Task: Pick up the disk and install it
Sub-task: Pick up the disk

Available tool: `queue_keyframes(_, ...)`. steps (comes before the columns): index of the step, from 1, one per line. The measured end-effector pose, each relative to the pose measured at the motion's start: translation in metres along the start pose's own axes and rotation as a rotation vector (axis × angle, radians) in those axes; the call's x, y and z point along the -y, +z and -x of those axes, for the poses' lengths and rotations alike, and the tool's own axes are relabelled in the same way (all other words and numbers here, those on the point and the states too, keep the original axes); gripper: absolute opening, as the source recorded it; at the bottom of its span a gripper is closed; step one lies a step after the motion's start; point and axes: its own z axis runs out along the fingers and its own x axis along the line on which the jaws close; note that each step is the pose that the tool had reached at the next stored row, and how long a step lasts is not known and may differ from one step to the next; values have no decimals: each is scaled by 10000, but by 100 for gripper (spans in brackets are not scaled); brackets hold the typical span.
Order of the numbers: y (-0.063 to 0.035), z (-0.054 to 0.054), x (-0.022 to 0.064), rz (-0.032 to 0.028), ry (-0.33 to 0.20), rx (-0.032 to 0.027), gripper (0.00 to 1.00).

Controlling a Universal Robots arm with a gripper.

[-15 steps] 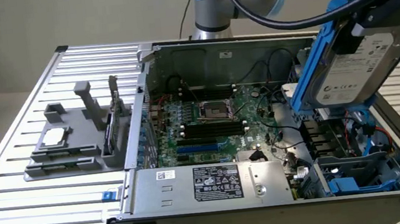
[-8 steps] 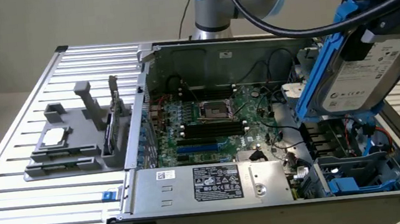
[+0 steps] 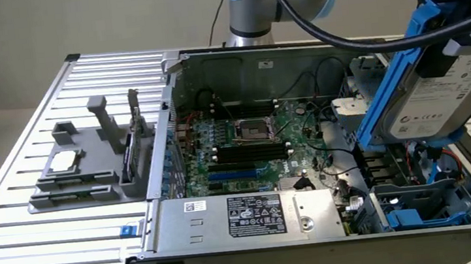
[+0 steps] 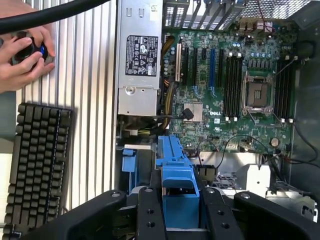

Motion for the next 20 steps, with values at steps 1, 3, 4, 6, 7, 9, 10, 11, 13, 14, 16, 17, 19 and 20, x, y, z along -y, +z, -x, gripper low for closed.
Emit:
queue_keyframes(1,-2,-20,11,12,1,0,33)
queue_keyframes(3,-4,-62,33,25,2,0,33)
queue_keyframes(4,-5,-82,44,26,3,-1,33)
queue_keyframes(6,-7,-120,68,27,3,1,33)
queue_keyframes(7,-8,-139,79,27,4,0,33)
queue_keyframes(9,-8,-175,95,27,8,1,33)
queue_keyframes(10,-6,-192,100,27,13,1,33)
queue_keyframes(11,-2,-209,103,26,23,4,33)
queue_keyframes(13,20,-244,106,25,54,12,33)
queue_keyframes(14,38,-261,107,21,75,15,33)
queue_keyframes(16,72,-295,109,11,114,19,33)
queue_keyframes(17,90,-313,110,7,131,22,33)
queue_keyframes(19,125,-350,117,1,152,30,33)
queue_keyframes(20,144,-369,123,-1,160,34,33)
